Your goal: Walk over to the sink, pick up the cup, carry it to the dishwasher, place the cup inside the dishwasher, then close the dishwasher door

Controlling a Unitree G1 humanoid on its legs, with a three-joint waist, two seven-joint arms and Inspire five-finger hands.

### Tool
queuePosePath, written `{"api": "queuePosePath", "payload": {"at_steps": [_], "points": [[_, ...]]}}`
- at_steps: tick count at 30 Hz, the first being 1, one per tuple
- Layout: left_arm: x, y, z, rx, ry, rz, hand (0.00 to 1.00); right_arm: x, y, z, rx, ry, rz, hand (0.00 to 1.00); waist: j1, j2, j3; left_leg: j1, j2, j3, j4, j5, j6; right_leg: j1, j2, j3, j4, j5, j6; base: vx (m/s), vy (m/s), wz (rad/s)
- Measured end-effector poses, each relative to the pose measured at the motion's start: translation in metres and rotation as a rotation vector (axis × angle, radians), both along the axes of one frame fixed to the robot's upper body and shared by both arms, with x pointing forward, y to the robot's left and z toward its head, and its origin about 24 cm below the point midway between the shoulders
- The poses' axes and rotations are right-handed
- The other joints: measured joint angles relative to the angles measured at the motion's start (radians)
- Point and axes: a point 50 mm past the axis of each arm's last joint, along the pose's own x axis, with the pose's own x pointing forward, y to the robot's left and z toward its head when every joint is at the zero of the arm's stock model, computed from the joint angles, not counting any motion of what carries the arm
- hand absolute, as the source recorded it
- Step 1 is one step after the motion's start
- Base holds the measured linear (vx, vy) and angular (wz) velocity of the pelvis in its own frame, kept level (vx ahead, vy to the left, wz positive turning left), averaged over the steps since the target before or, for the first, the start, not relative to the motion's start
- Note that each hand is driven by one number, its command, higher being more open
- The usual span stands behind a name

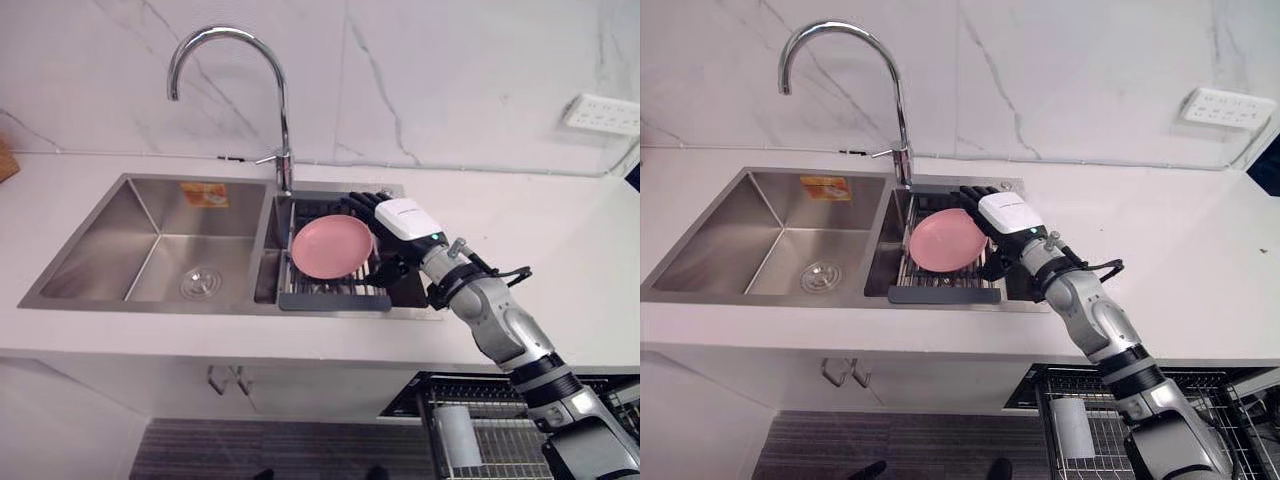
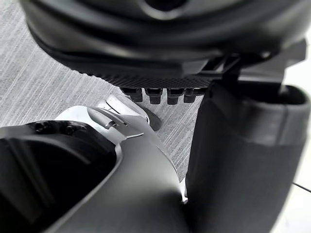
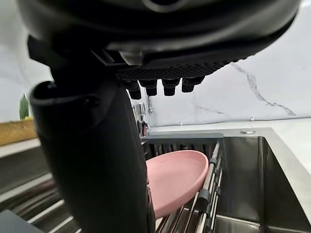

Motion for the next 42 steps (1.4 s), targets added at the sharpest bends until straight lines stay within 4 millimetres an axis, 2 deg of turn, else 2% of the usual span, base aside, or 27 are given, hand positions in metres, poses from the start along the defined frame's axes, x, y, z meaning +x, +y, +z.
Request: {"api": "queuePosePath", "payload": {"at_steps": [5, 9, 19, 29, 42], "points": [[0.008, 0.003, 0.002, 0.010, -0.013, 0.003, 1.00, 0.010, 0.005, 0.016, -0.030, -0.059, -0.003, 1.00, 0.004, -0.014, 0.025, -0.009, -0.001, -0.007, 0.009, 0.000, 0.000, -0.003, -0.001, -0.005, 0.000, 0.003, -0.001, 0.00, 0.012, 0.03], [0.013, 0.003, 0.002, 0.010, -0.024, -0.001, 1.00, 0.013, 0.010, 0.019, -0.056, -0.082, 0.008, 1.00, 0.014, -0.015, 0.041, -0.013, -0.001, -0.012, 0.013, 0.000, 0.001, -0.003, -0.002, -0.008, 0.000, 0.003, -0.001, 0.00, 0.017, 0.03], [0.018, 0.003, 0.004, 0.006, -0.048, -0.005, 1.00, 0.023, 0.007, -0.008, -0.127, 0.022, -0.047, 1.00, 0.018, -0.021, 0.075, -0.014, -0.006, -0.022, 0.007, 0.001, 0.001, -0.001, -0.008, -0.013, 0.000, 0.003, 0.000, 0.00, 0.005, 0.01], [0.022, 0.009, 0.007, 0.023, -0.065, -0.008, 1.00, 0.023, 0.005, -0.013, -0.142, 0.063, -0.071, 1.00, 0.013, -0.051, 0.099, -0.002, -0.008, -0.024, -0.001, 0.002, 0.001, 0.002, -0.010, -0.014, 0.001, 0.004, 0.003, 0.03, 0.026, 0.01], [0.022, 0.010, 0.007, 0.026, -0.061, -0.009, 1.00, 0.021, 0.016, -0.028, -0.256, 0.049, -0.060, 1.00, 0.021, -0.056, 0.101, 0.008, -0.011, -0.025, -0.003, 0.002, 0.003, 0.020, -0.013, -0.012, 0.000, -0.001, 0.011, 0.00, 0.013, 0.00]]}}
